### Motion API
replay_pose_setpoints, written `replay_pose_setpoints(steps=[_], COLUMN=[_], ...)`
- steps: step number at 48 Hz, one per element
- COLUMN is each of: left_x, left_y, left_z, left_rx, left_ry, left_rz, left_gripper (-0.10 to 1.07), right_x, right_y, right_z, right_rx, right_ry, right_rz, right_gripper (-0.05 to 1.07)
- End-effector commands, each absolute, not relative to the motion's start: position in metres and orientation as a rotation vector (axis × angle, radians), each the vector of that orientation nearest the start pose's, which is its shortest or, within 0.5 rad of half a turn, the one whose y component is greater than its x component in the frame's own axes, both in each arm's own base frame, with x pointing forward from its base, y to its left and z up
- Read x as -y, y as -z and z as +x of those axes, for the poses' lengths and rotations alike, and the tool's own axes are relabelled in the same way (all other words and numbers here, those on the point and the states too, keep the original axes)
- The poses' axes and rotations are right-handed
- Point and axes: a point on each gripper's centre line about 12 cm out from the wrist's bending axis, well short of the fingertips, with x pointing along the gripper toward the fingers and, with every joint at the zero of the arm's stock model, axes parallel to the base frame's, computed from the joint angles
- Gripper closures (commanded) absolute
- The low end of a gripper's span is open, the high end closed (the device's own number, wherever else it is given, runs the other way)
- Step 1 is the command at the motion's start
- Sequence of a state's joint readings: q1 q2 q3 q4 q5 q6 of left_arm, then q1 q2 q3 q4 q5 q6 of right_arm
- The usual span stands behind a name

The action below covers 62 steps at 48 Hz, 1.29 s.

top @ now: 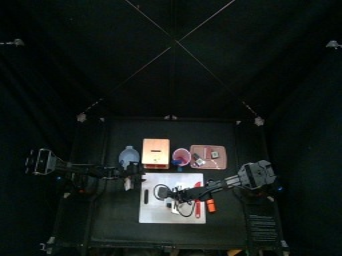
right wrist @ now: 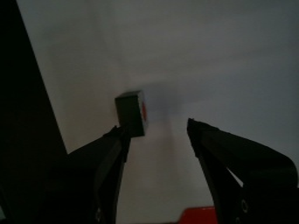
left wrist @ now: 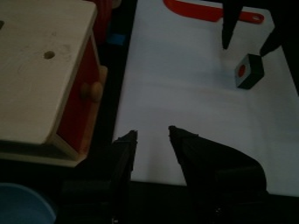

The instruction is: Place cut sushi roll onto plate

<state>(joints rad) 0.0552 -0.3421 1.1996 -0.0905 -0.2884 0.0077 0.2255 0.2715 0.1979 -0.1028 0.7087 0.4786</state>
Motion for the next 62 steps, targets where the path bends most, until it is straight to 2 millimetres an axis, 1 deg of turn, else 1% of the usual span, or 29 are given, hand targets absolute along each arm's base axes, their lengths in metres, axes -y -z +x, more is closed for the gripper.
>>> replay_pose_setpoints(steps=[1,11,18,23,33,37,43,46,49,52,55,58,62], left_x=[-0.017,-0.017,-0.017,-0.017,-0.017,-0.017,-0.017,-0.017,-0.017,-0.017,-0.017,-0.017,-0.017], left_y=[-0.142,-0.142,-0.141,-0.141,-0.141,-0.139,-0.138,-0.138,-0.138,-0.139,-0.139,-0.139,-0.139], left_z=[0.254,0.253,0.253,0.253,0.252,0.25,0.25,0.25,0.25,0.25,0.251,0.251,0.25], left_rx=[-0.553,-0.556,-0.558,-0.558,-0.559,-0.565,-0.568,-0.567,-0.567,-0.565,-0.564,-0.564,-0.565], left_ry=[-0.103,-0.1,-0.1,-0.1,-0.102,-0.106,-0.107,-0.107,-0.107,-0.107,-0.107,-0.107,-0.111], left_rz=[-0.086,-0.086,-0.085,-0.085,-0.089,-0.094,-0.095,-0.095,-0.095,-0.095,-0.095,-0.095,-0.102], left_gripper=[0.21,0.21,0.21,0.21,0.21,0.21,0.21,0.21,0.21,0.21,0.21,0.21,0.21], right_x=[-0.096,-0.098,-0.095,-0.095,-0.095,-0.094,-0.093,-0.088,-0.082,-0.069,-0.055,-0.035,-0.016], right_y=[-0.172,-0.151,-0.145,-0.145,-0.145,-0.145,-0.156,-0.173,-0.186,-0.198,-0.199,-0.199,-0.199], right_z=[0.448,0.448,0.448,0.449,0.45,0.449,0.446,0.439,0.429,0.414,0.395,0.372,0.344], right_rx=[-1.131,-1.183,-1.197,-1.191,-1.186,-1.187,-1.168,-1.138,-1.119,-1.105,-1.119,-1.129,-1.131], right_ry=[0.08,0.091,0.097,0.097,0.095,0.095,0.097,0.105,0.111,0.135,0.176,0.232,0.287], right_rz=[0.202,0.218,0.21,0.213,0.21,0.208,0.206,0.2,0.201,0.22,0.244,0.284,0.323], right_gripper=[0.14,0.14,0.15,0.19,0.35,0.37,0.37,0.37,0.37,0.37,0.37,0.37,0.37])
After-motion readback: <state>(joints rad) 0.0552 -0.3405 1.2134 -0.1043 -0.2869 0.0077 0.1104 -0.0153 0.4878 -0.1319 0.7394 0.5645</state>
